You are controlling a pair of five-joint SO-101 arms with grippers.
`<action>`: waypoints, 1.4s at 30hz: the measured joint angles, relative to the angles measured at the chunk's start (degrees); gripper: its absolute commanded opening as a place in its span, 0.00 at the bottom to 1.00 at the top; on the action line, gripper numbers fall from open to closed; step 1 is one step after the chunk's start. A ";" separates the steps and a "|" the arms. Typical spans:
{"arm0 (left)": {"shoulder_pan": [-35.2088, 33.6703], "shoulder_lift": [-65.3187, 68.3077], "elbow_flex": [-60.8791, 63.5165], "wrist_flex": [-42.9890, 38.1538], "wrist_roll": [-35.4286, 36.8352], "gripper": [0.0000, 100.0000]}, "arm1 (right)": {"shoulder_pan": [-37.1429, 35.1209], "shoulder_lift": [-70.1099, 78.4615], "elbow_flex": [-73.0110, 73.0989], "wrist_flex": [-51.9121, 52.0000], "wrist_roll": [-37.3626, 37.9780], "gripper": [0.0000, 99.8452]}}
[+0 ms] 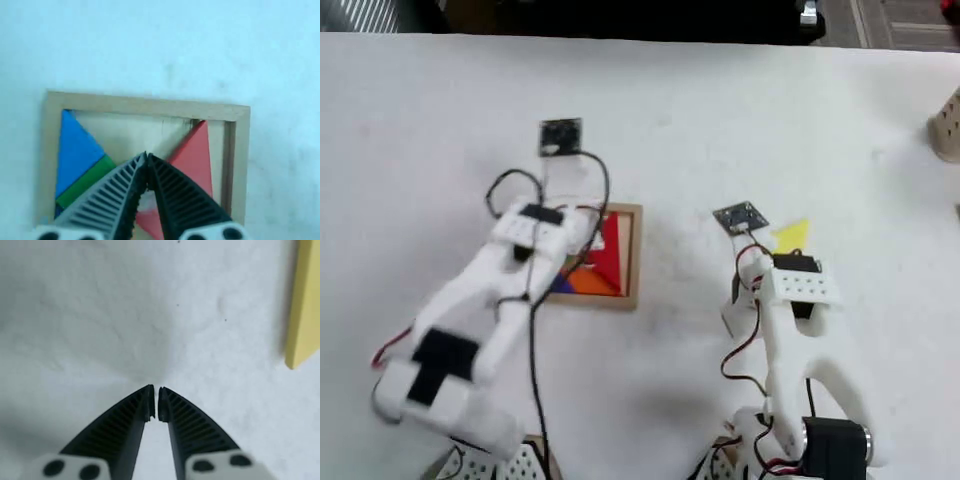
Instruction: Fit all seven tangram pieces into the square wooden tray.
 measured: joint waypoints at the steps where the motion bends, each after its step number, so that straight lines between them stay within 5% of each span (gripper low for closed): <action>1: 0.62 2.90 -2.20 0.26 0.00 0.02 | -0.18 0.00 0.00 0.00 0.09 0.02; 8: 1.76 16.26 -18.46 9.14 0.00 0.02 | -0.26 0.00 0.00 0.00 0.26 0.02; 17: 6.24 16.35 -20.13 12.31 -5.63 0.02 | -0.26 0.00 0.00 -1.41 2.64 0.02; 31: 2.29 -13.45 4.13 9.32 -5.27 0.02 | -0.26 0.00 0.70 -3.08 3.08 0.02; 37: 5.10 -32.44 21.71 13.01 -5.45 0.02 | -1.93 3.60 0.88 -4.31 3.08 0.02; 42: 9.67 -33.14 22.86 14.07 -9.32 0.02 | -2.20 5.54 0.26 -4.31 3.08 0.02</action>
